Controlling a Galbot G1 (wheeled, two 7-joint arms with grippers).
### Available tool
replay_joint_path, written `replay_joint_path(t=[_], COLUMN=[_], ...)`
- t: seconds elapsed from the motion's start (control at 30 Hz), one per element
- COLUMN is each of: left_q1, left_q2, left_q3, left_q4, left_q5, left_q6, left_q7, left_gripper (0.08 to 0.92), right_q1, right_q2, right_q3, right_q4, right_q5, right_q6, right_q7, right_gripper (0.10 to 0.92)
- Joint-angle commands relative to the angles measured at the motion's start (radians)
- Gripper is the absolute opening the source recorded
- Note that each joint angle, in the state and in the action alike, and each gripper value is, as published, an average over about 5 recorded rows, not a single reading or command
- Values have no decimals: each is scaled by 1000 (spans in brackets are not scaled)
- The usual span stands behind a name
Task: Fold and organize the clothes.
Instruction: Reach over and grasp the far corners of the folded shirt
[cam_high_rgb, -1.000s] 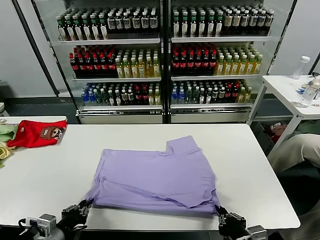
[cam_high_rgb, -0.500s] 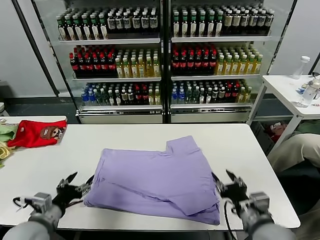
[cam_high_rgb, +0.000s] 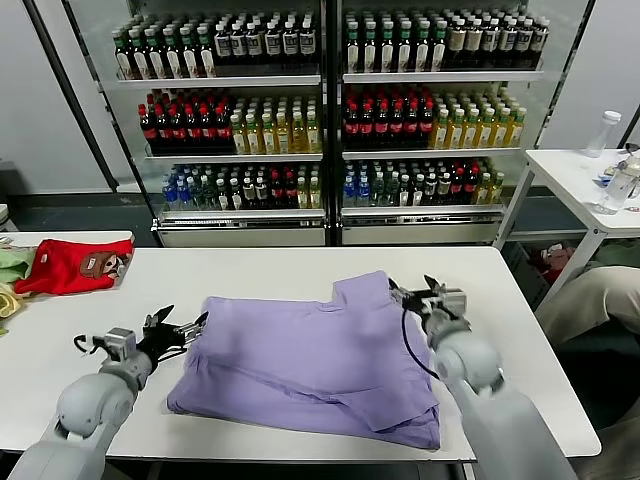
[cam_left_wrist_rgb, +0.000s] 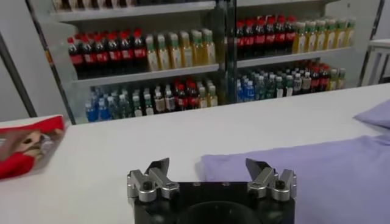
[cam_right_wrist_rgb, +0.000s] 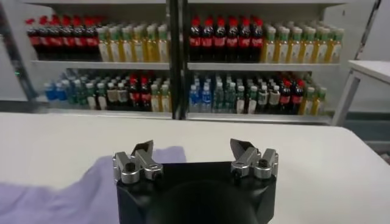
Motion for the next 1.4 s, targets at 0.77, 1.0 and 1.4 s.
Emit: replay_joint_path(t=[0.77,1.0,1.4], left_q1=[-281,-265,-227], left_q2=[-35,-46,-16], left_q3=[127,126,93], left_q4=[376,364,250], left_q5=[59,61,-69], left_q6=[-19,-25,-71], left_q7=[188,191,114], left_gripper=[706,498,154], right_q1=[197,196,65], right_q2=[170,174,65], right_q3=[-48,-43,-30], right_q4=[-413,-414,-98], right_q5=[-38,-37,-12], right_q6=[16,20,114], right_q7=[9,7,-3], right_gripper=[655,457,133])
